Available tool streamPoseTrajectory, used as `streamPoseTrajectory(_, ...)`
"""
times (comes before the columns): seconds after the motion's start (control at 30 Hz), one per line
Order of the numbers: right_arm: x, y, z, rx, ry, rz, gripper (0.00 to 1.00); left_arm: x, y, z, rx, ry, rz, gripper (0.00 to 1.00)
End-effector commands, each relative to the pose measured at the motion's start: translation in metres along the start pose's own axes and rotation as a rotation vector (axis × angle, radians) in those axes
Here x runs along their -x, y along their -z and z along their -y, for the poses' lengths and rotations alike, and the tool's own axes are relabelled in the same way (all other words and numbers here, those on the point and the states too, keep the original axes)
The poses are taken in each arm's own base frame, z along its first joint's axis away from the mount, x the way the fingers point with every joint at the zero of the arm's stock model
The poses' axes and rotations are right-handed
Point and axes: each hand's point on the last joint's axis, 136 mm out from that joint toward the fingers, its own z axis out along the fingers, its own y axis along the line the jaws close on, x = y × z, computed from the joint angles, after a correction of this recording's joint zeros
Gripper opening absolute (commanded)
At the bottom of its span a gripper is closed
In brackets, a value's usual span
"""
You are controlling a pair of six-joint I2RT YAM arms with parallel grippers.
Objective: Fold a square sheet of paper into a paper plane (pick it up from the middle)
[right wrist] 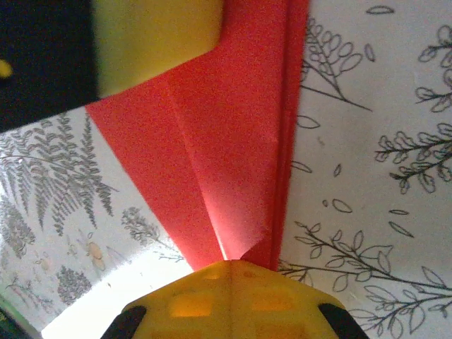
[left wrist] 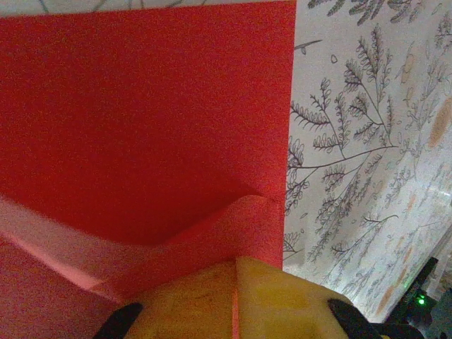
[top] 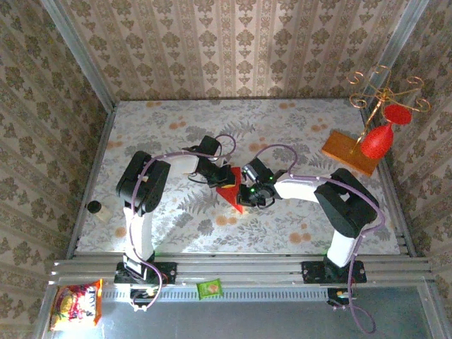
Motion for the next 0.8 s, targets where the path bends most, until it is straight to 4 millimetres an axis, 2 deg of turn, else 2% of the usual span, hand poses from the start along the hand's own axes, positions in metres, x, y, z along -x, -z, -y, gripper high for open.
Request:
streamPoseTrajectory(0.0,-0.008,-0.007,0.024,-0.077,-0.034,-0.017,0.06,0.002,0.004,-0.013,0.086,0.005,0.015,0.1)
streamPoseTrajectory(0.2,-0.021,-0.013,0.044,-0.132,-0.073,-0.067,0.05,0.022,0.035,0.035,-0.028,-0.113,0.14,0.14)
streamPoseTrajectory(0.3,-0.024,-0.014,0.047,-0.136,-0.08,-0.07,0.05,0.022,0.044,0.038,-0.019,-0.145,0.196,0.14)
streamPoseTrajectory(0.47,-0.024,-0.016,0.047,-0.139,-0.092,-0.076,0.05,0.008,0.035,0.03,-0.037,-0.135,0.184,0.1)
streamPoseTrajectory(0.77,-0.028,-0.019,0.049,-0.144,-0.104,-0.097,0.05,-0.013,0.009,0.034,-0.098,-0.148,0.097,0.09)
